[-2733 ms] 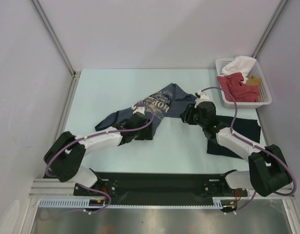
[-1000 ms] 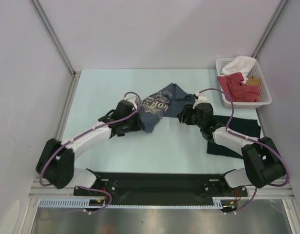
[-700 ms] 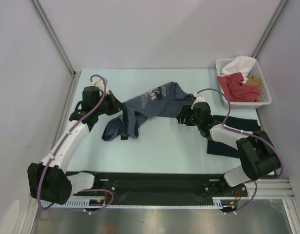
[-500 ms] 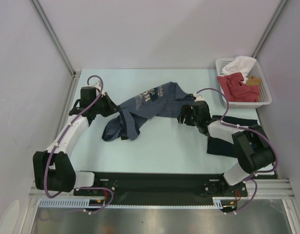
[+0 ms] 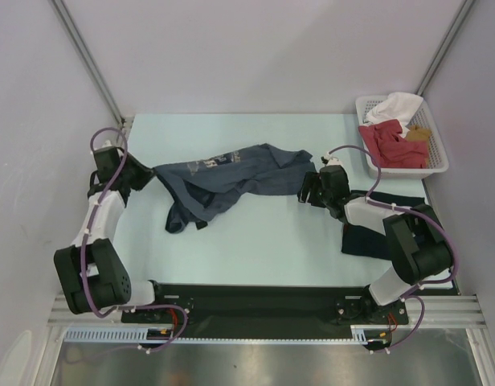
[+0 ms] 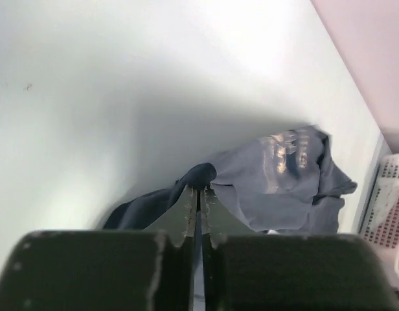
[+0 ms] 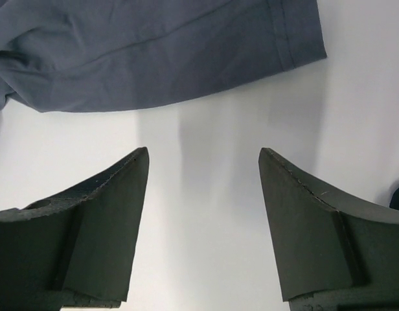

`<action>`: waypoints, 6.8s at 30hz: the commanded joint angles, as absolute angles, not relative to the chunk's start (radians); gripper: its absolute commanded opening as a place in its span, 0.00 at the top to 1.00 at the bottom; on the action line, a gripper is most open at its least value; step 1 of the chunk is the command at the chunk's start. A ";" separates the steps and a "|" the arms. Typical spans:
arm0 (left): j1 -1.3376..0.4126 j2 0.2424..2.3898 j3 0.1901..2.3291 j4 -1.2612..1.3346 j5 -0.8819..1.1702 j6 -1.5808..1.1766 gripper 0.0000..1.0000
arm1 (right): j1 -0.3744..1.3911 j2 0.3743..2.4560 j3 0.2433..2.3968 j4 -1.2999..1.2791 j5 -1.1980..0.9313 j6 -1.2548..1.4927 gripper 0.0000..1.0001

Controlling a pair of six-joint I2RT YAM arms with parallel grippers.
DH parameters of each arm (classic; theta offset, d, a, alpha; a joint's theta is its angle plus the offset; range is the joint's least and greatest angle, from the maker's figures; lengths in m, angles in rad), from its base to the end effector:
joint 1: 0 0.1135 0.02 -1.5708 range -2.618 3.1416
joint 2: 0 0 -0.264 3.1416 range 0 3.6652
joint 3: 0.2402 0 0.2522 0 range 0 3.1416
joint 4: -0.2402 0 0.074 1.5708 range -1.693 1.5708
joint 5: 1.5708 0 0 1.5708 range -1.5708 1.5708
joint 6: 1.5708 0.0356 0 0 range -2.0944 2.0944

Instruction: Fold and stack the tank tops

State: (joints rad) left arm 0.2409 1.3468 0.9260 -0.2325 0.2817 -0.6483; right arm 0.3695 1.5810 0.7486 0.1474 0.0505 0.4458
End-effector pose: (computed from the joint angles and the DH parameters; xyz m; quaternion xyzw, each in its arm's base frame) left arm 0.2892 0.0609 0.2598 -0.3257 0.8282 -0.2120 0.4039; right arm 0.2961 0.1127 0.1674 0.0453 0.9022 0.1489 0.4024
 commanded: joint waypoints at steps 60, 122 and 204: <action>-0.546 1.407 1.353 -0.656 -0.135 -0.384 1.00 | 0.354 1.467 0.683 0.316 -0.067 0.486 0.44; -0.594 1.269 1.192 -0.611 -0.034 -0.443 0.21 | 0.664 1.468 0.673 0.405 -0.186 0.337 0.32; -0.545 1.143 0.551 0.310 0.565 -0.669 0.83 | 0.538 1.839 0.687 1.552 -1.101 1.095 1.00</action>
State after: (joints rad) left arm -0.5446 1.1538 0.5503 0.2825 0.5552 -0.6624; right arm 0.5297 1.8500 0.6846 1.2915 -1.0912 1.0950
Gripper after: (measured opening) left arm 0.194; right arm 0.020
